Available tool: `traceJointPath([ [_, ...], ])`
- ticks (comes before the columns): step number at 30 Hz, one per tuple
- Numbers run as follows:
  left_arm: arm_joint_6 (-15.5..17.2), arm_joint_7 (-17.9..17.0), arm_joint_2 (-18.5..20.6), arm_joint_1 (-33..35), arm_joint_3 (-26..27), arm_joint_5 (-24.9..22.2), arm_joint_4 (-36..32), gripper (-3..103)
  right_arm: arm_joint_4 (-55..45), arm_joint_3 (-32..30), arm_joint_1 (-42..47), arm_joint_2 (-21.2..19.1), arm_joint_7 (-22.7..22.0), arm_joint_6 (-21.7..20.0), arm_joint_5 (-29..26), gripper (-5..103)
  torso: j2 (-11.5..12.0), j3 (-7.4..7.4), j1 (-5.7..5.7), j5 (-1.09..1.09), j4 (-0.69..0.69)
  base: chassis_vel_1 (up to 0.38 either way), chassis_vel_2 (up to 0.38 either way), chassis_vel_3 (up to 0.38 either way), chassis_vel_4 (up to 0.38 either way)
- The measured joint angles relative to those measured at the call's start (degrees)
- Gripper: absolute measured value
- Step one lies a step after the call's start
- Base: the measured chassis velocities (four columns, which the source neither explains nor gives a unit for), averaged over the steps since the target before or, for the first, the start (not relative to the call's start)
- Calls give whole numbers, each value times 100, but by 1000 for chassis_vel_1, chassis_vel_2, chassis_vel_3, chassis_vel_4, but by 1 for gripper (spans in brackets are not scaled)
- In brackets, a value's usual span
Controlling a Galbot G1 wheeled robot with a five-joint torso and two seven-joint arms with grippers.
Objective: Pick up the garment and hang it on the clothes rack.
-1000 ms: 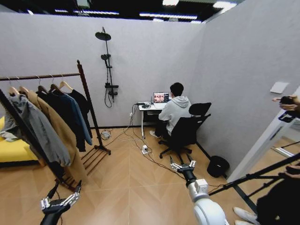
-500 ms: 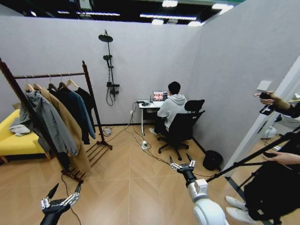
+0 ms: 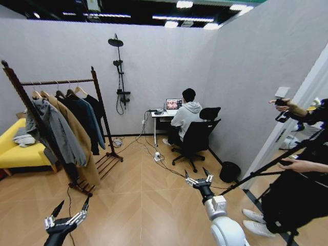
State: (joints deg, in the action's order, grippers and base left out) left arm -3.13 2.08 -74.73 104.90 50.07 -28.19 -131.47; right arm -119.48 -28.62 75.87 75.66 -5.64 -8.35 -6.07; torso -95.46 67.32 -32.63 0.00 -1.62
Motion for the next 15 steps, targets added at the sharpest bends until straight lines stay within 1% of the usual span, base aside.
traceJointPath([
  [15, 0, 0, 0, 0, 0, 0, 0, 100, -15, -50, 117, 40, -94, 23, -93, 100, -1, -2, 4, 0, -1, 0, 0, 0, 0],
])
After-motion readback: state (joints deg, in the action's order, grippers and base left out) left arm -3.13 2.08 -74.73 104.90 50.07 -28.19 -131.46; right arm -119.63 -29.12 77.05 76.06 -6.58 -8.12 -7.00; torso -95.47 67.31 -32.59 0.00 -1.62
